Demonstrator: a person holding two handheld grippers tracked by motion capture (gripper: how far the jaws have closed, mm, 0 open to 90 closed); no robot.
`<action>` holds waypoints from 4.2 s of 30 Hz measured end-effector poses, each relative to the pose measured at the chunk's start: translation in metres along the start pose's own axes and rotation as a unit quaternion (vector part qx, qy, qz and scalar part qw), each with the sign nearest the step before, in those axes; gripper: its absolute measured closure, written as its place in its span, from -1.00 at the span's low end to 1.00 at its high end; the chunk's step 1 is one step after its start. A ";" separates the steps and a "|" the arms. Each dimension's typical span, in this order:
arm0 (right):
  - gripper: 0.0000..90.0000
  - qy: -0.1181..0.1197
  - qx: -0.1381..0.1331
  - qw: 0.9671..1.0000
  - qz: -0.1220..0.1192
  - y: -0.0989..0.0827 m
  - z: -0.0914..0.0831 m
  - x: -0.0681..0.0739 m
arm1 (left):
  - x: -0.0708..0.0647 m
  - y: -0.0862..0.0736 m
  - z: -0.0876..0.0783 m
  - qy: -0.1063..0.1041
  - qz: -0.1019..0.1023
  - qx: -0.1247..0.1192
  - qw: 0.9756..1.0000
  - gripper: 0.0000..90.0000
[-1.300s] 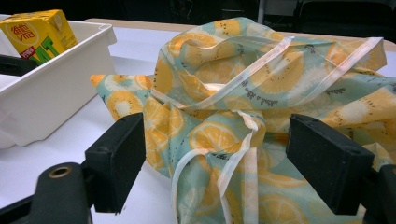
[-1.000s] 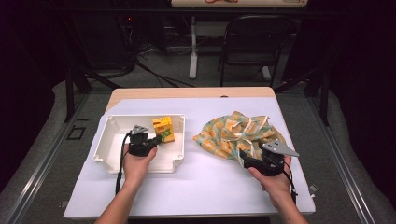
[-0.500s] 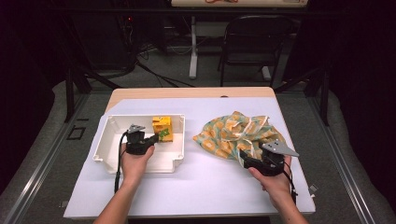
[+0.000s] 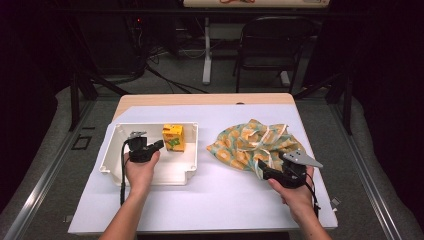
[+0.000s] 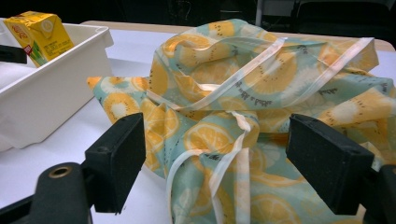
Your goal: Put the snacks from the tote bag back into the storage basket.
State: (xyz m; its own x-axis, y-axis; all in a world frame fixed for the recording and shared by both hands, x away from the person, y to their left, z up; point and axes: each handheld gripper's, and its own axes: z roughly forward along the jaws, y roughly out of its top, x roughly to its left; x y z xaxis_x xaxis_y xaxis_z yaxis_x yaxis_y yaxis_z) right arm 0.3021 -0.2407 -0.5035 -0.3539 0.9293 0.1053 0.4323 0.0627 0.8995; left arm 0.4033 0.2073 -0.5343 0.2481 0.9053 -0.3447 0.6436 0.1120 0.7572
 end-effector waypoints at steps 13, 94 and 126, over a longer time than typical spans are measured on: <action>-0.56 0.000 0.006 1.000 -0.006 0.000 0.003 0.004 | 0.007 0.012 0.021 0.001 -0.030 0.014 0.999 1.00; -0.56 0.000 0.001 1.000 -0.004 0.000 -0.001 -0.001 | -0.019 -0.007 -0.010 -0.019 0.022 -0.004 1.000 -0.20; -0.61 0.001 0.000 1.000 -0.016 -0.005 0.000 0.000 | -0.015 -0.058 -0.110 -0.088 0.119 -0.034 0.988 -1.00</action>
State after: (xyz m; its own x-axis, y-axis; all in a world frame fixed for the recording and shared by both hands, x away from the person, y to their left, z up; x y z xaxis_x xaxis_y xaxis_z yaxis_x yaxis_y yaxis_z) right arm 0.3003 -0.2411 -0.5081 -0.3693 0.9261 0.0770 0.4207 0.0927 0.9025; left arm 0.2822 0.2322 -0.5118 0.5127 0.8244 -0.2398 0.5040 -0.0629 0.8614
